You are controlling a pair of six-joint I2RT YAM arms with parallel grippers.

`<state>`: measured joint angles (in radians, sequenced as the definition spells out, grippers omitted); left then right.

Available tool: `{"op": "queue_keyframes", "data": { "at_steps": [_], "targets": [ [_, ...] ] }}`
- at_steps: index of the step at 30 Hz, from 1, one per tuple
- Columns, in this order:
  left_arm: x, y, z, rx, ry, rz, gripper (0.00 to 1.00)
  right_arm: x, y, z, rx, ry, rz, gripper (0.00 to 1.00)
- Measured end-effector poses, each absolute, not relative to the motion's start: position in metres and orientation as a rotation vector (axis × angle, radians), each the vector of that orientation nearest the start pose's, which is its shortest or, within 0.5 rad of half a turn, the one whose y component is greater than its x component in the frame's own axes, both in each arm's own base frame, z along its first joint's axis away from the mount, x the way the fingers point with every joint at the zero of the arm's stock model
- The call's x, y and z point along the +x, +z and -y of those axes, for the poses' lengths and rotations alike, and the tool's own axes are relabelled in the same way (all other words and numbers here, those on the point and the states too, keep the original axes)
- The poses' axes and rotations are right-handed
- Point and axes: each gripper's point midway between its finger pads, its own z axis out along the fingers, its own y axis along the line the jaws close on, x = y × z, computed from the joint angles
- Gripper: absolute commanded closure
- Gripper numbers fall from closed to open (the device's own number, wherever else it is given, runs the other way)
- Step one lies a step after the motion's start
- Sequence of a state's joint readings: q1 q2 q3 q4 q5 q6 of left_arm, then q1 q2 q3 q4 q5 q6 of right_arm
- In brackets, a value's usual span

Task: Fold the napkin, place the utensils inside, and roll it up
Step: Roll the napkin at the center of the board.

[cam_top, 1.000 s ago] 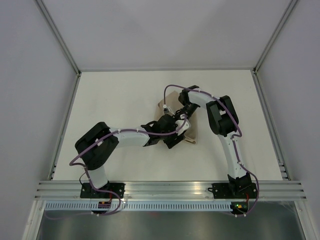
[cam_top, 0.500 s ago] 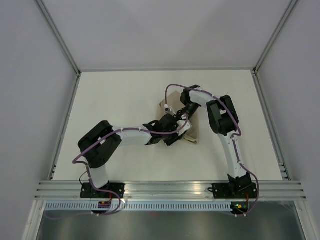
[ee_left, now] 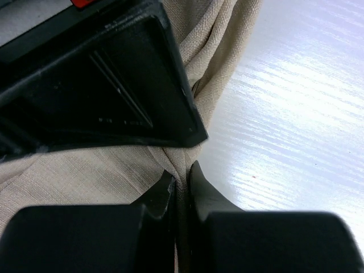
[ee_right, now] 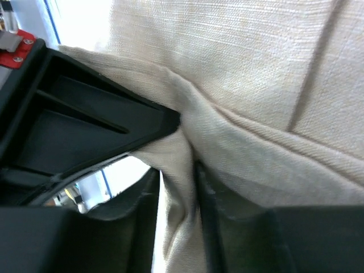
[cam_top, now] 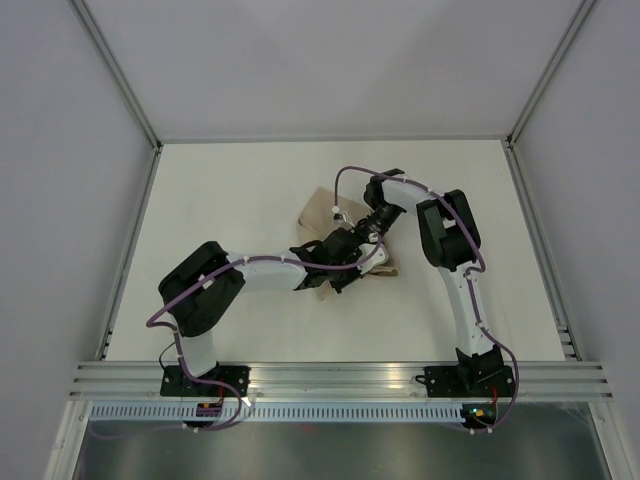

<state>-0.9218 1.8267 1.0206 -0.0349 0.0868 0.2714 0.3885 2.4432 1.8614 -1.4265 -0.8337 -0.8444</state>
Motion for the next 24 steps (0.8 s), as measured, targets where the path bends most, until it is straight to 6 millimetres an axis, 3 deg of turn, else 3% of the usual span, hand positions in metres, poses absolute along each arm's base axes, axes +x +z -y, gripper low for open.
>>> {"op": "queue_keyframes", "data": {
  "at_steps": [8, 14, 24],
  "targets": [
    [0.263, 0.019, 0.353, 1.397, -0.409, -2.015, 0.98, 0.28, 0.026, -0.229, -1.46, 1.311, -2.588, 0.39],
    [0.264, 0.019, 0.356, 1.362, -0.472, -2.037, 0.98, 0.301, 0.029, -0.219, -1.364, 1.148, -2.535, 0.36],
    [0.266, 0.02, 0.357, 1.299, -0.677, -2.081, 0.98, 0.347, 0.029, -0.164, -1.099, 0.926, -2.441, 0.35]
  ]
}}
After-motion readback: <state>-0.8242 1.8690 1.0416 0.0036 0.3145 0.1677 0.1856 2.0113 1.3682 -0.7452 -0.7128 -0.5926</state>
